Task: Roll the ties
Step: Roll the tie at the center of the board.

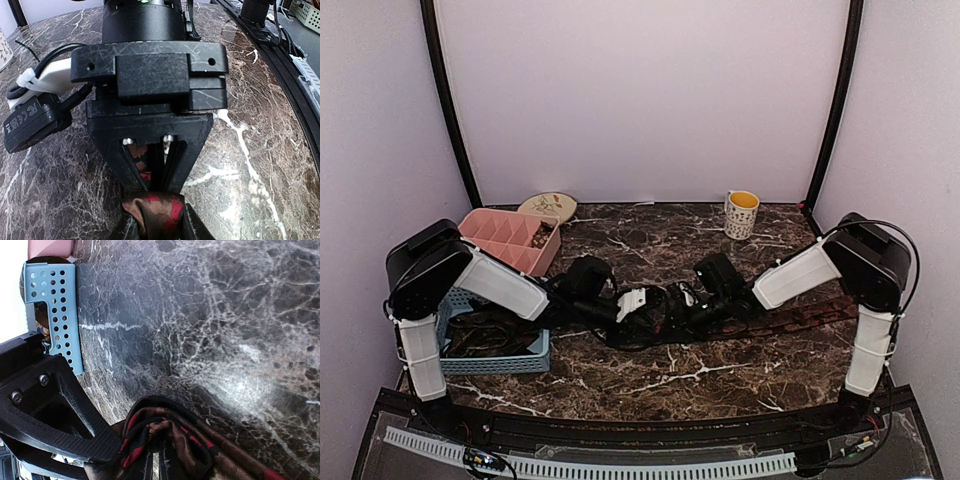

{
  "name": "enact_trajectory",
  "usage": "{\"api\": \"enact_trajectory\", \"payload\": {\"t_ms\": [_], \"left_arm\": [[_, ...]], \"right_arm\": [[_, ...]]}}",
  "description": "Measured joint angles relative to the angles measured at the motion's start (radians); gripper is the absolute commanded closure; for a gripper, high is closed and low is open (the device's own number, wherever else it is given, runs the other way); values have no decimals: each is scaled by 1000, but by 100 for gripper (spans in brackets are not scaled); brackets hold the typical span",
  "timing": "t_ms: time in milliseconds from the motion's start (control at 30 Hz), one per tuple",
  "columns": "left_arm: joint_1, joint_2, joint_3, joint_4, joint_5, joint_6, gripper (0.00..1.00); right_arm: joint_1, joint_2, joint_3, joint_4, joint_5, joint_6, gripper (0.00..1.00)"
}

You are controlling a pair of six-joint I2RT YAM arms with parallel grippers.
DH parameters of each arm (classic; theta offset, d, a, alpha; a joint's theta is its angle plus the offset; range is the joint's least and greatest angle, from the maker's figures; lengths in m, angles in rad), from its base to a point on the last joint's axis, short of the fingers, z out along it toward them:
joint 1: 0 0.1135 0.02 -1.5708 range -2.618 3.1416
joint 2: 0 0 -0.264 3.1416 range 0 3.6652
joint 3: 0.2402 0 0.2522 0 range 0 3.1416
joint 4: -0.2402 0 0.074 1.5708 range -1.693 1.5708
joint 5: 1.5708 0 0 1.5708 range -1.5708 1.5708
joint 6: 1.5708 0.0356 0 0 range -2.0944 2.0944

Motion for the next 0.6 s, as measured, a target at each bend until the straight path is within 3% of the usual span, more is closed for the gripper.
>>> {"api": "enact_trajectory", "payload": {"t_ms": [600], "left_arm": [[7, 6, -36, 38, -2, -18, 77]], "right_arm": [[-59, -177, -6, -175, 24, -95, 79]]}}
